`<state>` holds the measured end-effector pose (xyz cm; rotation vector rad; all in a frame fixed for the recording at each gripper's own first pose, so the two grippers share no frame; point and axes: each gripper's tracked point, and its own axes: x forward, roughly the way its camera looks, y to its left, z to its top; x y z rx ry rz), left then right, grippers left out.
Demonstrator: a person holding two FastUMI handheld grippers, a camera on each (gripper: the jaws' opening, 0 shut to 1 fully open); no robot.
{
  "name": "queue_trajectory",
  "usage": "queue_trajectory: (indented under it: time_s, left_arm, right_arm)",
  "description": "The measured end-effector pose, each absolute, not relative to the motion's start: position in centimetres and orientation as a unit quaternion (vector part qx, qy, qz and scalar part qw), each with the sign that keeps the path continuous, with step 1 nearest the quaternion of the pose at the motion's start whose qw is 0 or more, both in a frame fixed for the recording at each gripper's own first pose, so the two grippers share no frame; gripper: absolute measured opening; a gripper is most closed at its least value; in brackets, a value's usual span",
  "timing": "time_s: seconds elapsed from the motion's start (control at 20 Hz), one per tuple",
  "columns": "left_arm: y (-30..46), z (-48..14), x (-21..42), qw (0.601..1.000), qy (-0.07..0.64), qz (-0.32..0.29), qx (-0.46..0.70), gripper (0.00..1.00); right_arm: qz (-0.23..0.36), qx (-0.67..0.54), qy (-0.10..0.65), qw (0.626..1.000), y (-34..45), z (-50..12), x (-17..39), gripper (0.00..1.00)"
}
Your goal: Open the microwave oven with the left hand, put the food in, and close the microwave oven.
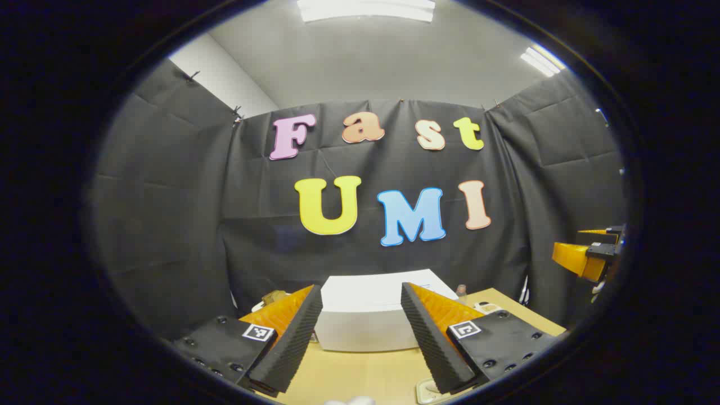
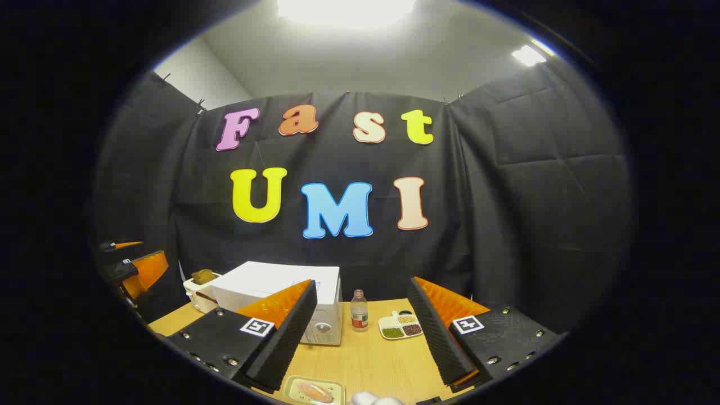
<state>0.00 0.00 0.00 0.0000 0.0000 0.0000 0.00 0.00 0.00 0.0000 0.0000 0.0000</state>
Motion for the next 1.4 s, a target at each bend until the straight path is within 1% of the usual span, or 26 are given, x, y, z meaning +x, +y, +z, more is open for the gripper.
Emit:
queue_trajectory:
  time_s: [0.05,0.1,0.55,0.6,0.65,0.75,0.85,0.9,0.95,1.1,1.15,1.25,1.3,1.35,1.4]
  left_arm:
    - [0.0,-0.1,0.2,1.000,-0.001,-0.001,-0.001,0.99]
    - [0.0,0.0,0.4,1.000,-0.002,-0.002,-0.004,0.97]
    - [0.7,-0.6,1.2,1.000,0.000,-0.006,-0.003,0.99]
    - [0.8,-0.6,1.4,1.000,0.000,-0.008,-0.004,0.95]
    - [1.0,-1.0,1.4,1.000,0.001,-0.006,-0.003,0.99]
    - [1.1,-1.5,2.0,1.000,0.002,-0.005,-0.006,0.97]
    - [0.9,-2.3,2.6,1.000,0.004,-0.007,-0.006,0.99]
    - [0.8,-2.9,2.8,1.000,0.002,-0.009,-0.004,0.97]
    - [0.6,-3.5,3.2,1.000,0.003,-0.011,0.000,0.99]
    - [-1.0,-6.1,4.3,1.000,0.005,-0.021,0.009,0.99]
    - [-1.7,-7.0,4.7,1.000,0.007,-0.026,0.007,0.97]
    - [-3.6,-9.3,6.0,0.999,0.008,-0.040,-0.001,0.99]
    - [-4.5,-10.5,6.9,0.999,0.010,-0.045,-0.004,0.95]
    - [-5.5,-11.7,7.7,0.999,0.011,-0.050,-0.008,0.99]
    - [-6.8,-13.4,8.7,0.998,0.015,-0.053,-0.011,0.99]
  right_arm:
    - [0.002,-0.001,0.000,1.000,0.2,0.1,0.0,0.99]
    - [0.002,-0.001,0.000,1.000,0.2,0.1,0.1,0.99]
    - [-0.004,0.003,-0.004,1.000,1.0,0.6,0.3,0.99]
    - [-0.006,0.000,-0.005,1.000,1.1,0.6,0.3,0.99]
    - [-0.007,0.000,-0.006,1.000,1.2,0.5,0.2,0.99]
    - [-0.006,0.001,-0.007,1.000,1.5,0.5,0.2,0.99]
    - [-0.006,0.002,-0.004,1.000,1.6,0.5,0.3,0.99]
    - [-0.008,0.004,-0.005,1.000,1.5,0.5,0.4,0.99]
    - [-0.008,0.004,-0.003,1.000,1.5,0.4,0.4,0.99]
    - [-0.015,0.007,-0.005,1.000,1.4,0.7,0.4,0.99]
    - [-0.016,0.009,-0.005,1.000,1.4,0.6,0.4,0.99]
    - [-0.019,0.013,-0.006,1.000,1.1,1.0,0.4,0.99]
    - [-0.023,0.014,-0.005,1.000,0.8,1.2,0.4,0.99]
    - [-0.028,0.013,-0.004,1.000,0.3,1.1,0.4,0.99]
    - [-0.033,0.010,-0.004,0.999,-0.3,1.3,0.4,0.99]
